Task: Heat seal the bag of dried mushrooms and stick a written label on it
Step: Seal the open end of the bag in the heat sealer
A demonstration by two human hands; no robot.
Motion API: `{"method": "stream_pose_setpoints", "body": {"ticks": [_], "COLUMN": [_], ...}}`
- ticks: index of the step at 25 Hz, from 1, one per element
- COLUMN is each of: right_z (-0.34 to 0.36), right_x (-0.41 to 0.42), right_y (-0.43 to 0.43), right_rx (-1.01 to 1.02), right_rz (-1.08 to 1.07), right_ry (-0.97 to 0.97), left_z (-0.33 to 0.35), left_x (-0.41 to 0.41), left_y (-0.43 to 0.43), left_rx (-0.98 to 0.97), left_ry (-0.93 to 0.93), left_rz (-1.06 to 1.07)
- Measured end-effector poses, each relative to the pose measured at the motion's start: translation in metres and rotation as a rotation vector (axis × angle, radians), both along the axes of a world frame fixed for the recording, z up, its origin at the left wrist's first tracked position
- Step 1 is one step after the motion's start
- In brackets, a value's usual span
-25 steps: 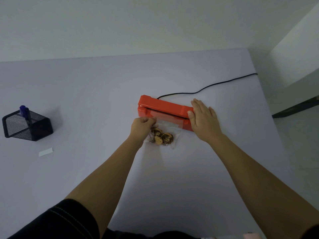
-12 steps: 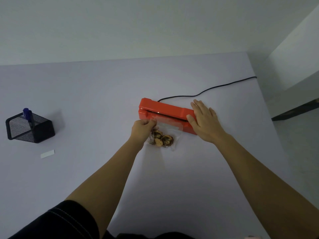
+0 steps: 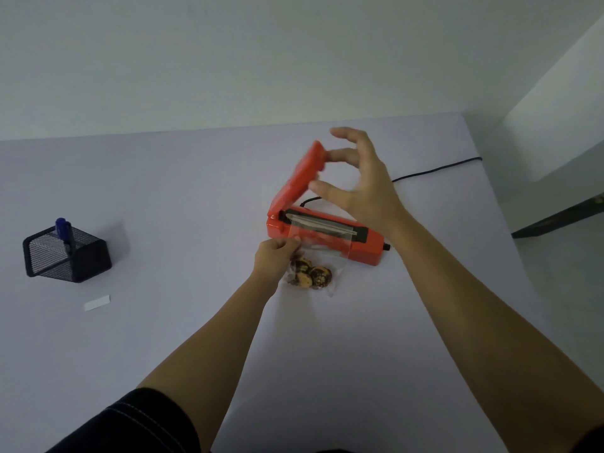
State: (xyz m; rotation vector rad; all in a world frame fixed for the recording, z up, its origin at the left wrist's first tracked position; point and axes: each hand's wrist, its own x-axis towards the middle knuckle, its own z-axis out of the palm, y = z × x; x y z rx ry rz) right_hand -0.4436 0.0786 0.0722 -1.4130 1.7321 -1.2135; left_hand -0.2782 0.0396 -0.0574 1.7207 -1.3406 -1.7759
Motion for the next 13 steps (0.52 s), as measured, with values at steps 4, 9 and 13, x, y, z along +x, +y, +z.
{"method": "stream_pose_setpoints", "body": {"ticks": [4, 9, 13], "right_z": [0.018, 0.002, -0.051], "right_x": [0.031, 0.019, 0.005], "right_y": [-0.033, -0.033, 0.020], "right_rx": [0.126, 0.026, 0.142], "right_rz": [0.345, 0.073, -0.733], "right_ry": [-0.082, -0.244, -0.198], "left_z": [0.002, 0.002, 0.008], "left_x": [-0.001, -0.002, -0.002], "left_y": [0.002, 0.005, 0.008], "left_rx": [-0.012, -0.089, -0.221], "left_ry": [-0.022, -0.093, -0.127], "left_rz": [-0.004, -0.015, -0.040]}}
